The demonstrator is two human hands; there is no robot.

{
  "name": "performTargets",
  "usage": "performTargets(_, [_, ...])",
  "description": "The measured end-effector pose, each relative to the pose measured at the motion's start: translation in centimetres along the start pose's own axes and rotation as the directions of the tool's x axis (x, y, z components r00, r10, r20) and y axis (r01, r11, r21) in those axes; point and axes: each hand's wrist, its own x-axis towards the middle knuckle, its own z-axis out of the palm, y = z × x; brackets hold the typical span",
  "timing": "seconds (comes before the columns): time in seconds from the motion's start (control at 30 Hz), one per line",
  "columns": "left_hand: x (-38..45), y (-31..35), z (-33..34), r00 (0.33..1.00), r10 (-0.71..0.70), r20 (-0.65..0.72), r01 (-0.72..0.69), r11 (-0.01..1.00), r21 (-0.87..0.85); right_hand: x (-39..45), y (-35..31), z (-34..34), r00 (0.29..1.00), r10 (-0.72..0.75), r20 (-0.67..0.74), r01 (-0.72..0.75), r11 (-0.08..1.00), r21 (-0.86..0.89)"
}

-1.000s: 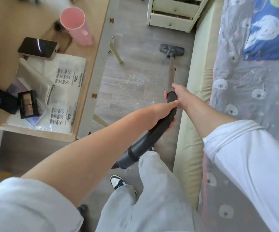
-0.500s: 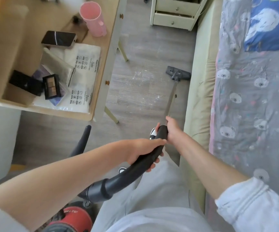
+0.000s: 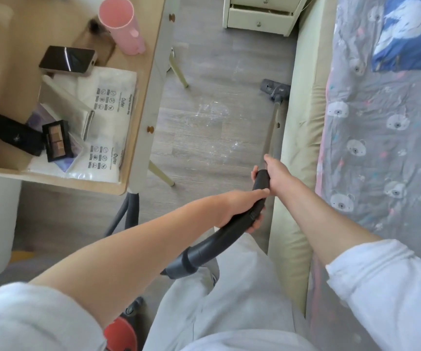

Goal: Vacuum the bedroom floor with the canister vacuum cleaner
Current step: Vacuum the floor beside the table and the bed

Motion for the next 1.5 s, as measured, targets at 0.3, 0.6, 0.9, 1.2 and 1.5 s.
performTargets(0.3, [6.7,12.8,-0.1,0.971,0.15,-0.188,-0.111,0.972,0.205,4.2,-13.5,4.3,0.992,-0.129,0.004,0.125,0.952,-0.28])
performTargets(0.6, [2.8,9.4,-0.9,0.989,0.068,-0.128,-0.045,0.984,0.172,2.2,-9.1,3.9,0.995,-0.088,0.041,0.097,0.94,-0.329])
performTargets(0.9, [-7.4,-10.4,-1.7,0.991,-0.079,-0.108,0.096,0.981,0.169,-4.3,11.0,-2.1,0.996,0.005,0.09,0.027,0.935,-0.353])
performTargets(1.2, [-16.6,-21.0,-2.4,0.97,-0.02,-0.243,0.061,0.985,0.161,-10.9,22.9,-1.7,0.985,0.037,0.166,0.033,0.914,-0.403])
performTargets(1.5, [-12.1,-18.5,-4.6,0.962,0.048,-0.27,-0.054,0.998,-0.014,-7.9,19.0,2.7,0.981,-0.004,0.192,0.106,0.842,-0.528])
